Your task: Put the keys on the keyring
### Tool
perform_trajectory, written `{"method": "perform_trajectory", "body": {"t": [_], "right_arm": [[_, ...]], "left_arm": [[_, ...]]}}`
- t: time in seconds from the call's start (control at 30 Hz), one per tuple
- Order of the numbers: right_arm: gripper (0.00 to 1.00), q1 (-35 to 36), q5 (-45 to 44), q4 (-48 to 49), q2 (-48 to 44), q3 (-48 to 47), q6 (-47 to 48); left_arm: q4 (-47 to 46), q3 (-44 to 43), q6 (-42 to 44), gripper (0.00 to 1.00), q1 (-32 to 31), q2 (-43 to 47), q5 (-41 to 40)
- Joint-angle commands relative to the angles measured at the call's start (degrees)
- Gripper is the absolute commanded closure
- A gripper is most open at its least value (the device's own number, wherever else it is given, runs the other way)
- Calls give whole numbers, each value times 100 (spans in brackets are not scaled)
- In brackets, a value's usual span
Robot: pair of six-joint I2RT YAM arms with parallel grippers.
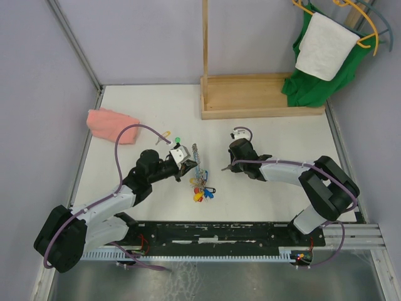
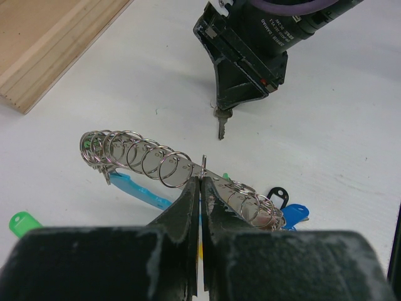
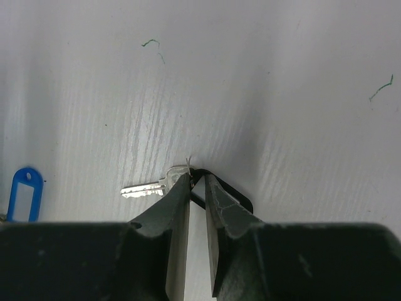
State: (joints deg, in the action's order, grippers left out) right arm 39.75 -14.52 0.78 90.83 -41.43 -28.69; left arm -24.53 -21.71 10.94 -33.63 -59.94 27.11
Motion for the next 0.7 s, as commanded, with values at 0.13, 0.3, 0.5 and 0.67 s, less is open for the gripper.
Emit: {"method": "perform_trajectory", "body": {"t": [0.13,0.3,0.5,0.67], "right_arm": [[76,29,-129,205,-145,-102,-76],[76,34,-127,336,-197,-69,-76],[77,26,-147,443,-187,-79,-121],[78,29,-182,413,-66,-115,-135]], "left_arm": [[-299,-120,-59,97,-21,91,84],[-298,-122,-55,97,-22,91,79],[-306,-128,-40,97,-21,63,92],[-306,-118,-24,97,-21,79,93]]}}
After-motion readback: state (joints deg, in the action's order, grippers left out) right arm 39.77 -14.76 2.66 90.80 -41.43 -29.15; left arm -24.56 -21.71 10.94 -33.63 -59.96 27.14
